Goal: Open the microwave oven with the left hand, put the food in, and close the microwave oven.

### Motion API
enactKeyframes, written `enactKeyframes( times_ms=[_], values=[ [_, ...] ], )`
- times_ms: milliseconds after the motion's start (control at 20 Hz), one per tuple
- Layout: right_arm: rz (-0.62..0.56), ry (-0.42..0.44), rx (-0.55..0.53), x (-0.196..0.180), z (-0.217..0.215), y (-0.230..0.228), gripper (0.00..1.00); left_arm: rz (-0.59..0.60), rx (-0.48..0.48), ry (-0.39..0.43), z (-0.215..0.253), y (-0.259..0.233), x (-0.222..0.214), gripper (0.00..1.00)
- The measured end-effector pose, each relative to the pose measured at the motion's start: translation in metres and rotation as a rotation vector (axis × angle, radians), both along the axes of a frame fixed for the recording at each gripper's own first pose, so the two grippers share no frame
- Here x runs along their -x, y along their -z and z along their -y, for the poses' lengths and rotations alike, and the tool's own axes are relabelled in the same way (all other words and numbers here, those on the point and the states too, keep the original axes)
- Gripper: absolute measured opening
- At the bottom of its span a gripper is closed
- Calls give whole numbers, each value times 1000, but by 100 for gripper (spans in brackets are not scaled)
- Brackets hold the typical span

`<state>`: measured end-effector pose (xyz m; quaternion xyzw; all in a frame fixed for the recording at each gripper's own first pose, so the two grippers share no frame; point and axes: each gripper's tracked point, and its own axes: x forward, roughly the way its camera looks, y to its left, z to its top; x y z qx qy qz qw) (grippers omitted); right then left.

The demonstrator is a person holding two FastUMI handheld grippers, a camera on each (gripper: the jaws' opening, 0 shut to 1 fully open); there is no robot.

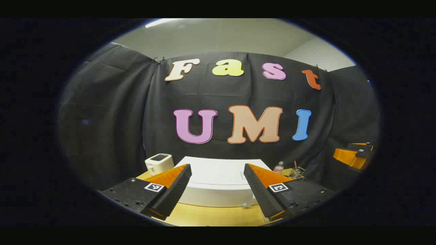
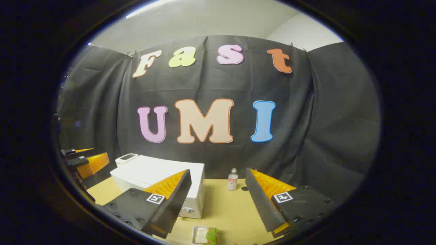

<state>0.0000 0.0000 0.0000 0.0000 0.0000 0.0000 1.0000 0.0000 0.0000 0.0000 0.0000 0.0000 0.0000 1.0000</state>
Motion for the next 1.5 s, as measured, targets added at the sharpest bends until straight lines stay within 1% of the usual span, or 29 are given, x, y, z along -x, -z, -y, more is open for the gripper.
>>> enactKeyframes(
  times_ms=[50, 100, 350, 600, 650, 700, 750, 800, 950, 1050, 1200, 1500],
  values=[
    [3, 0, -1, 1, -1, -1, 99, 0, -8, -2, -1, -1, 2, 96],
    [8, 1, 1, 3, -1, -3, 99, 1, -12, 0, -1, -1, 4, 92],
    [12, -1, -13, 8, -4, -3, 99, -12, -10, -7, -6, 3, 12, 92],
    [-3, -5, 0, 10, -10, 2, 99, -26, -19, -16, -11, 7, 19, 92],
    [-3, -11, 1, 11, -12, 2, 99, -22, -24, -18, -12, 5, 20, 96],
    [-5, -16, 3, 12, -13, 3, 96, -19, -29, -20, -13, 5, 21, 96],
    [-4, -19, 7, 13, -14, 4, 96, -16, -33, -20, -13, 4, 22, 96],
    [-3, -20, 12, 13, -15, 3, 99, -14, -36, -21, -14, 4, 22, 96],
    [-11, -21, 23, 16, -14, 6, 99, -27, -34, -17, -11, 10, 22, 95],
    [-16, -17, 23, 17, -12, 9, 99, -52, -30, -10, -7, 21, 21, 96],
    [-44, -9, 12, 19, -8, 20, 99, -121, -50, -4, -3, 50, 21, 96],
    [-99, 23, 16, 31, 7, 42, 99, -263, -34, 68, 26, 114, 18, 96]
  ],
)
